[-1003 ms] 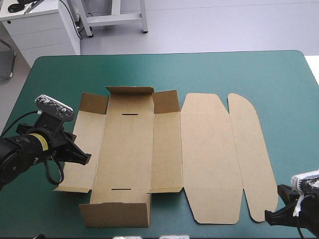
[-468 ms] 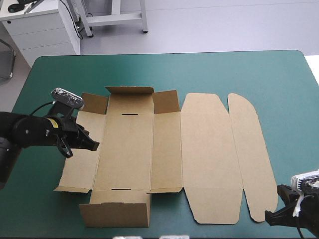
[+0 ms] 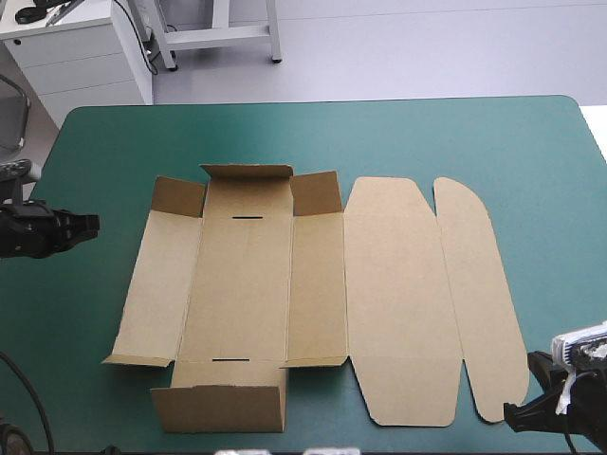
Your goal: Fold the box
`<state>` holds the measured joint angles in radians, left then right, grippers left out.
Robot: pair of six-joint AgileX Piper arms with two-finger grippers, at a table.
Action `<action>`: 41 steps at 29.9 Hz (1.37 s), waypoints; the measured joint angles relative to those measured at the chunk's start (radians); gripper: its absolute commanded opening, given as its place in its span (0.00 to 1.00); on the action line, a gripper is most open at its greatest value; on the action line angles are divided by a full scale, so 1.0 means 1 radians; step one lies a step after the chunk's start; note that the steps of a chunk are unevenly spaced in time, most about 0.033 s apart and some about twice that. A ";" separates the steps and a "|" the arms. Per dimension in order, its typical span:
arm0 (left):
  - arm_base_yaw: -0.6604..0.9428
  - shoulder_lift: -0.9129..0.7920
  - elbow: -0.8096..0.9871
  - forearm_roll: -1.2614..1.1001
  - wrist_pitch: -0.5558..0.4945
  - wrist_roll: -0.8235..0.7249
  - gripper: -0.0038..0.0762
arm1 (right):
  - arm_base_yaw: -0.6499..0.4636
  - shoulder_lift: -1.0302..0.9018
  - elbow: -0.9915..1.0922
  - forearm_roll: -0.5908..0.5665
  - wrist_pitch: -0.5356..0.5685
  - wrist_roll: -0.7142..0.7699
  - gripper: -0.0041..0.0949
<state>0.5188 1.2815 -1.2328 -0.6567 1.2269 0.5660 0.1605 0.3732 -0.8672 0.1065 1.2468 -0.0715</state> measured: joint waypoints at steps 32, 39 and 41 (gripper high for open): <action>0.128 0.122 0.237 0.042 -0.061 0.026 0.83 | 0.000 0.000 0.001 -0.001 0.000 -0.019 0.02; 0.128 0.177 0.245 0.019 -0.030 0.058 0.83 | 0.000 0.000 0.001 -0.001 0.000 -0.020 0.02; 0.128 0.189 0.249 0.008 -0.025 0.070 0.83 | 0.000 0.000 0.001 -0.001 0.000 -0.020 0.02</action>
<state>0.6464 1.4705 -0.9840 -0.6483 1.2022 0.6362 0.1605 0.3732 -0.8665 0.1050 1.2468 -0.0917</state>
